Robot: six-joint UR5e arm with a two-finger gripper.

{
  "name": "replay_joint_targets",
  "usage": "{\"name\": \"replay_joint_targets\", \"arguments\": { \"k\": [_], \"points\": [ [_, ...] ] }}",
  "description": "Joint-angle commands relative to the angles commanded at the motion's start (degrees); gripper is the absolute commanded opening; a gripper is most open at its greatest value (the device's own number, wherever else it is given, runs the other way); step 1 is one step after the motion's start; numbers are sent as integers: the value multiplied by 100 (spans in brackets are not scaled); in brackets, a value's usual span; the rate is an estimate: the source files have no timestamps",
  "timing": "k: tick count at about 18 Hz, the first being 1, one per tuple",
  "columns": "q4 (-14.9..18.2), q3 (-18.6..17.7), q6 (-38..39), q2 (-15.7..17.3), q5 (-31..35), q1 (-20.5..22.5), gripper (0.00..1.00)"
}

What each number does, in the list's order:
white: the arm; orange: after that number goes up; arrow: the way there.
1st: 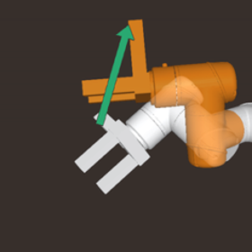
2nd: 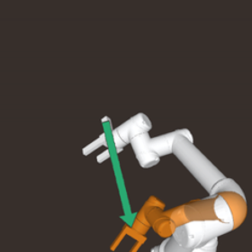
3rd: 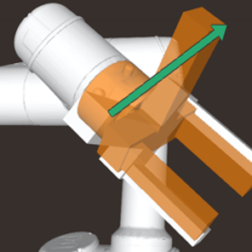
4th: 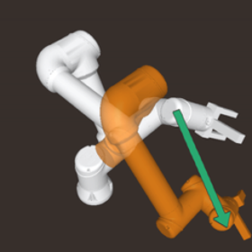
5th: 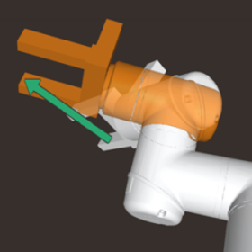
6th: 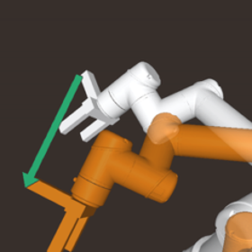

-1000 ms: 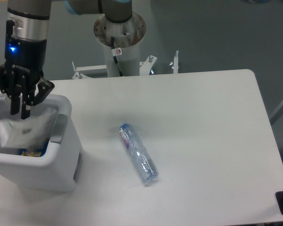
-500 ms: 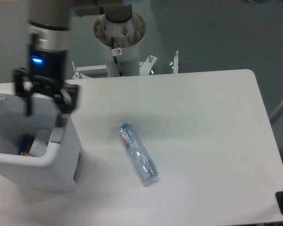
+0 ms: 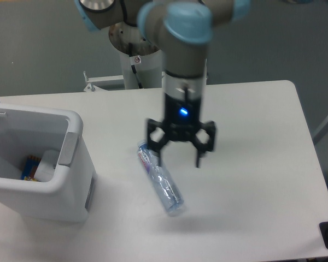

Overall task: Place the trash in the trash can
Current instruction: 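Move the open gripper back toward the plastic water bottle, then lower the gripper to the bottle's end and close on it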

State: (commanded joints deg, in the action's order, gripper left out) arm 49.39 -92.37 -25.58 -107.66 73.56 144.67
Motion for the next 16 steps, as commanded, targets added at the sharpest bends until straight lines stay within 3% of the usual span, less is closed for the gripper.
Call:
{"name": "replay_joint_targets", "arguments": {
  "k": [6, 9, 14, 16],
  "points": [
    [44, 35, 70, -650, 44, 0, 94],
    [175, 227, 114, -905, 44, -17, 94],
    [1816, 1211, 378, -1529, 123, -192, 94],
    [2248, 1519, 509, -1696, 123, -263, 94]
  ]
}}
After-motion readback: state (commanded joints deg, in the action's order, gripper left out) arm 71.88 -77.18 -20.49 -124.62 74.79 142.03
